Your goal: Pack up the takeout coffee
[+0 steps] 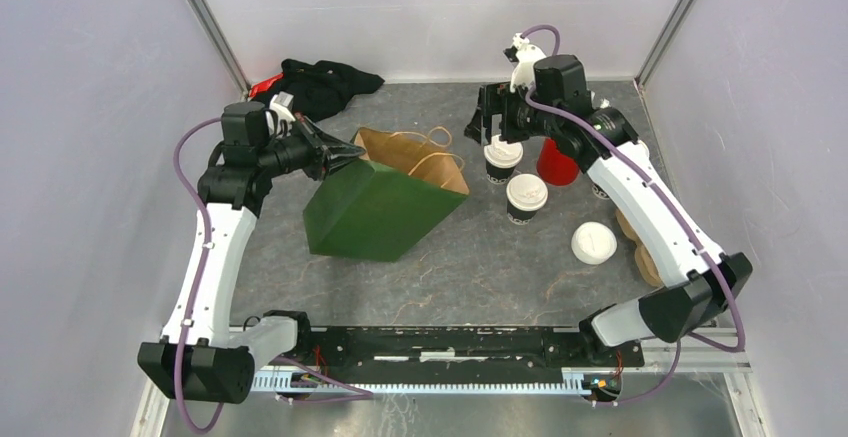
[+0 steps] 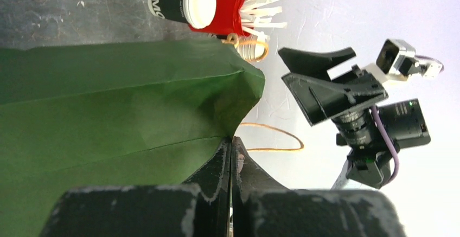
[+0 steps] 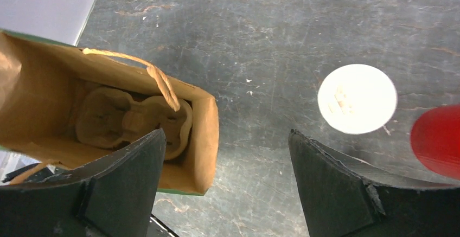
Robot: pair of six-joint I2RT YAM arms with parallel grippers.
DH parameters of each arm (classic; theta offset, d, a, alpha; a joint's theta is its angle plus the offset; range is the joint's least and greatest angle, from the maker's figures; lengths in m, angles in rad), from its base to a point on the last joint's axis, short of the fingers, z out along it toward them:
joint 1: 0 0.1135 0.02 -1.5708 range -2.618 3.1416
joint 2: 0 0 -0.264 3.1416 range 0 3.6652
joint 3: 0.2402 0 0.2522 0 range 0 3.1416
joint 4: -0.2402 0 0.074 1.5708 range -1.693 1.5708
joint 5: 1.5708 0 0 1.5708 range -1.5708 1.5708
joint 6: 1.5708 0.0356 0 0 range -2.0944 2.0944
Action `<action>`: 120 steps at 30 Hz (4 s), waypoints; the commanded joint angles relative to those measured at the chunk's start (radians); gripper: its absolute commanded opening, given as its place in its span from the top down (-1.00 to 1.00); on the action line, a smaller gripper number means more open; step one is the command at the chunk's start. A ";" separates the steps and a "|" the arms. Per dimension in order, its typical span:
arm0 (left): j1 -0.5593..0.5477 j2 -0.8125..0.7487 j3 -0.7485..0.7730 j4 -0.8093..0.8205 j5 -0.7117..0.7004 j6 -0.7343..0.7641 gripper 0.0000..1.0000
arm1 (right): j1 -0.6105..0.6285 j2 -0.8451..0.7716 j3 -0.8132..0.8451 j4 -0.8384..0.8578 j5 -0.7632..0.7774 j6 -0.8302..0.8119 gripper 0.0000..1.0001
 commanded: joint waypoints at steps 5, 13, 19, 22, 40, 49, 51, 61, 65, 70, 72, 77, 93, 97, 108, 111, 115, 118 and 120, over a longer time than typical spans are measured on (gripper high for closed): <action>-0.001 -0.053 0.012 -0.128 0.018 0.098 0.97 | 0.069 0.017 -0.142 0.187 -0.069 0.128 -0.77; -0.001 -0.039 0.046 -0.206 0.028 0.156 0.97 | 0.114 0.091 -0.226 0.235 -0.082 0.104 -0.64; -0.001 -0.021 0.073 -0.224 0.014 0.182 0.96 | 0.152 0.073 -0.343 0.364 -0.028 0.117 -0.06; -0.001 -0.006 0.109 -0.234 0.002 0.190 0.97 | 0.169 0.094 -0.270 0.339 0.014 0.092 0.43; -0.001 -0.147 0.066 -0.049 -0.126 0.237 0.96 | 0.239 -0.259 -0.333 0.674 0.221 -0.213 1.00; -0.003 -0.320 -0.252 0.153 -0.117 0.325 0.96 | 0.239 -0.228 -0.505 0.919 0.131 -0.365 1.00; -0.004 -0.328 -0.261 0.157 -0.113 0.333 0.96 | 0.239 -0.217 -0.496 0.912 0.119 -0.371 1.00; -0.003 -0.270 -0.015 -0.051 -0.278 0.241 0.96 | 0.241 -0.118 -0.166 0.509 0.178 -0.189 1.00; -0.003 -0.158 0.161 -0.289 -0.359 0.151 0.96 | 0.241 0.052 0.159 0.128 0.228 -0.023 1.00; -0.002 -0.011 0.122 -0.415 -0.392 0.155 0.96 | 0.242 0.168 0.147 -0.001 0.264 0.044 1.00; 0.006 0.029 0.036 -0.357 -0.424 0.179 0.76 | 0.237 0.176 0.041 0.094 0.300 0.029 0.67; 0.015 0.072 0.122 -0.236 -0.434 0.226 -0.10 | 0.230 0.271 0.196 0.037 0.249 0.010 -0.07; 0.015 -0.004 0.249 -0.360 -0.430 0.392 -0.99 | 0.090 0.006 0.226 -0.187 0.411 -0.126 -0.96; 0.015 -0.025 0.226 -0.371 -0.402 0.387 -0.99 | -0.035 -0.140 -0.147 -0.132 0.429 -0.171 -0.96; 0.015 -0.113 0.042 -0.297 -0.265 0.363 -0.99 | -0.067 0.074 -0.252 -0.094 0.308 -0.260 -0.96; 0.015 -0.122 0.028 -0.286 -0.239 0.374 -0.99 | -0.069 0.090 -0.259 -0.098 0.319 -0.285 -0.96; 0.015 -0.117 0.033 -0.290 -0.231 0.390 -0.99 | -0.081 0.100 -0.283 -0.098 0.284 -0.305 -0.94; 0.016 -0.108 0.037 -0.291 -0.222 0.400 -0.99 | -0.086 0.103 -0.295 -0.094 0.262 -0.308 -0.95; 0.016 -0.104 0.035 -0.288 -0.217 0.404 -0.99 | -0.092 0.109 -0.296 -0.103 0.266 -0.307 -0.95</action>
